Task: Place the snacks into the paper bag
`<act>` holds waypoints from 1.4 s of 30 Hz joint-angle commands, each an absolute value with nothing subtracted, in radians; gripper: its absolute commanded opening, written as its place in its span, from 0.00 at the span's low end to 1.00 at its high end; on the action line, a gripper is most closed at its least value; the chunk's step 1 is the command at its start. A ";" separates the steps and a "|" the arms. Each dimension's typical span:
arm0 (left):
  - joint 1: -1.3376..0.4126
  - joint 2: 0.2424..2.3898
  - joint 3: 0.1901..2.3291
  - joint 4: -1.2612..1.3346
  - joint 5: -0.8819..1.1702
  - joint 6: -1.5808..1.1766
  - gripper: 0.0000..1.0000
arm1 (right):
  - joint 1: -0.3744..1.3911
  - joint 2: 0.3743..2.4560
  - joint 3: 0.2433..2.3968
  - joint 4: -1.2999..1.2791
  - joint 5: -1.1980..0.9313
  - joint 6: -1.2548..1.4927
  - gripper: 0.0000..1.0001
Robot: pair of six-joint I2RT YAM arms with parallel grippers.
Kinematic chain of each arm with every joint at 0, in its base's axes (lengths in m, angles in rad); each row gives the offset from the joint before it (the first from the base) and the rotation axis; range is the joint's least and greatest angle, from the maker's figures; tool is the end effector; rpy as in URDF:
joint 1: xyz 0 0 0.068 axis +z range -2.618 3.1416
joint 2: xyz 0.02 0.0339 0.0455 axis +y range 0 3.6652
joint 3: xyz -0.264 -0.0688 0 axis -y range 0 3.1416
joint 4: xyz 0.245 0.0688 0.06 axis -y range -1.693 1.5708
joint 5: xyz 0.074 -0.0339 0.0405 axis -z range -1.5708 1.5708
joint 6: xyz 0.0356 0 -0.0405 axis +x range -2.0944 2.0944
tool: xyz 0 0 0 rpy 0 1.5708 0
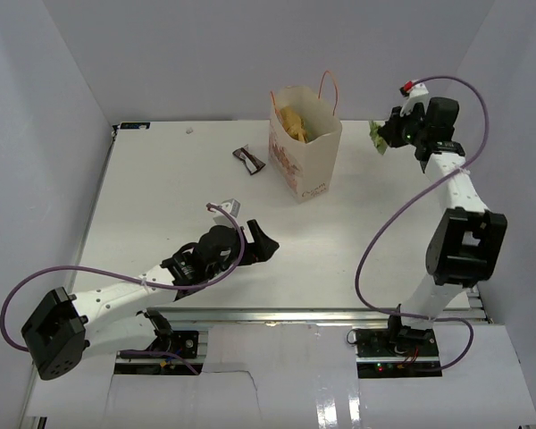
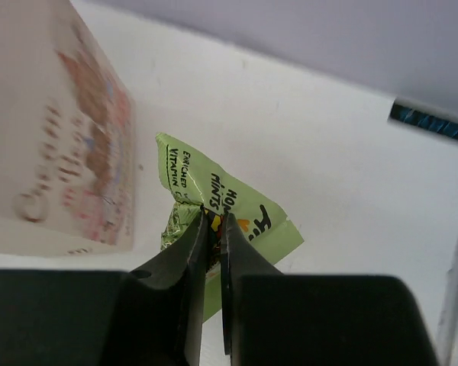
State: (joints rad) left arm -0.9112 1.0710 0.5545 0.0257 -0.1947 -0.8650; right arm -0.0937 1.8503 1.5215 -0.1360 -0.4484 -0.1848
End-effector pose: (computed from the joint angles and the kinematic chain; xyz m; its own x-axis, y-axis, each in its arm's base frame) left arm 0.1477 -0.1793 0.2250 -0.6979 -0.3186 -0.6415 0.2152 0.7609 -0.6121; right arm 0.4384 -0.0257 0.2974 -0.3833 -0.1303 -0.9144 -0.3784 0.9253 0.0268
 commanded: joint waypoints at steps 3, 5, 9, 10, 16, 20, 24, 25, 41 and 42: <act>-0.902 1.040 0.549 0.054 -0.213 -0.857 0.91 | -0.061 1.561 1.451 0.190 -0.440 -0.009 0.08; -0.903 1.029 0.545 0.058 -0.215 -0.857 0.91 | -0.061 1.526 1.454 0.245 -0.492 0.057 0.08; -0.902 0.999 0.516 0.072 -0.219 -0.868 0.91 | -0.046 1.541 1.551 0.350 -0.843 0.117 0.08; -0.902 0.988 0.509 0.075 -0.219 -0.874 0.91 | -0.032 1.555 1.574 0.354 -0.956 0.117 0.08; -0.902 0.954 0.494 0.068 -0.264 -0.913 0.91 | 0.107 1.678 1.756 0.060 -0.905 -0.055 0.08; -0.900 0.946 0.515 -0.035 -0.372 -1.043 0.93 | 0.213 1.724 1.793 -0.038 -0.783 -0.161 0.08; -0.891 0.975 0.561 -0.135 -0.494 -1.159 0.92 | 0.281 1.794 1.867 -0.081 -0.553 -0.201 0.08; -0.881 0.983 0.575 -0.152 -0.529 -1.178 0.92 | 0.285 1.810 1.890 -0.071 -0.428 -0.174 0.08; -0.407 1.774 1.323 -0.371 -0.118 -0.990 0.90 | 0.186 1.706 1.798 -0.190 -0.837 -0.278 0.68; -0.402 1.829 1.456 -0.385 -0.107 -0.970 0.89 | 0.169 1.681 1.767 -0.204 -0.897 -0.276 0.69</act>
State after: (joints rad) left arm -0.4263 1.7069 1.2541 -0.3035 -0.2070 -1.0542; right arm 0.2325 1.8198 1.8179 -0.1707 -0.5560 -0.2306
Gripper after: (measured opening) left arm 0.896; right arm 0.684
